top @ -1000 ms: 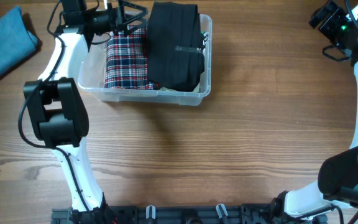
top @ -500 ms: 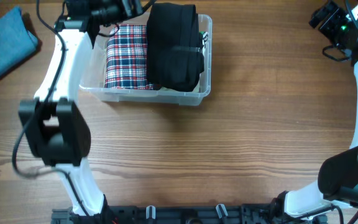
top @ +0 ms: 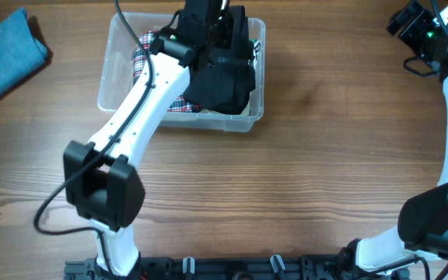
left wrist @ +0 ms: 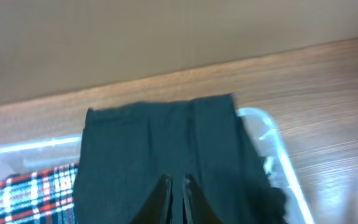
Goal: Pack container
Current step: 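Press the black garment down into the bin with the left gripper, then move the left gripper toward the folded teal cloth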
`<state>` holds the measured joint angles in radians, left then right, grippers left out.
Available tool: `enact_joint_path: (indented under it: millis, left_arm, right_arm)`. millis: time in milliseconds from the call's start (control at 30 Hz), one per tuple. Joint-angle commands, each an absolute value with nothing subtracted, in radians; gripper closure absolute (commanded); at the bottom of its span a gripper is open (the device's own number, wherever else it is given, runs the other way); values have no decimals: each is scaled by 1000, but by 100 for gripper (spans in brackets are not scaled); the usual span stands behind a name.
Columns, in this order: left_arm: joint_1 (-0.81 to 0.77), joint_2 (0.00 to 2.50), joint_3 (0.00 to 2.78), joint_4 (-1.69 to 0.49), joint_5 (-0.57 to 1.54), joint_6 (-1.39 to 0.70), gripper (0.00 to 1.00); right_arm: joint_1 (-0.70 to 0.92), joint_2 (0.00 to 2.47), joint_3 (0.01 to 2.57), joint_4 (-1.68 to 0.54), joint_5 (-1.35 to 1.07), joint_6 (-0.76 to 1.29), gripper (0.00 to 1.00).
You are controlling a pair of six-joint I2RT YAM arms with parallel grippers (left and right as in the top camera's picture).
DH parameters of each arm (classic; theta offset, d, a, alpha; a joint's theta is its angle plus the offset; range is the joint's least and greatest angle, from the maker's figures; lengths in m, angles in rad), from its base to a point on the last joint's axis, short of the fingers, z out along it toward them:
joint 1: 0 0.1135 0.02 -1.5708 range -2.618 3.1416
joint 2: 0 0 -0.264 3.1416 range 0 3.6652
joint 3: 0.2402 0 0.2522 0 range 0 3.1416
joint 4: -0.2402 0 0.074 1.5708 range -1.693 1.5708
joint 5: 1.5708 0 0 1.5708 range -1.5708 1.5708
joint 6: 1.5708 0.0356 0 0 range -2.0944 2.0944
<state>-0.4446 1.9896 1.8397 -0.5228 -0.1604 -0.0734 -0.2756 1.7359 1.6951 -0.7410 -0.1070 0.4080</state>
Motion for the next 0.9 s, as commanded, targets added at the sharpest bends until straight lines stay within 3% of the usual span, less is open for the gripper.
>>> enact_joint_path:
  millis: [0,200,367,500,600,767,800,833,867]
  left_arm:
    - [-447,2070,1846,-520,-176,-147,95]
    - [-462,2276,1846,-535,-20,-279,96]
    - [-500,2419,1846,-531,-15,-300,96]
    - [-506,2403,1846,-521,-15,-300,96]
    - [-506,2317,1846,-543,-15,-300,89]
    - [-503,2028,1846,-620,-16,-299,71]
    - [-501,1958,1846,-649,-18,-298,63]
    - [-498,1911,1846,-667,-23,-296,45]
    - [-494,1873,1846,-680,-36,-296,36]
  right_arm:
    - [-272,1745,1706,-739,-97,422,0]
    - [-272,1745,1706,-739,-97,422,0]
    - [-272,1745,1706,-739,-97,422,0]
    - [-272,1745,1706,-739,-97,422,0]
    - [-272,1745,1706,-739,-97,422,0]
    - [-272,1745,1706,-739,-97,422,0]
    - [-272,1745,1706,-739,-97,422,0]
    - [-272,1745,1706,-739,-97,422,0]
    - [-272,1745,1706,-739,-97,422,0]
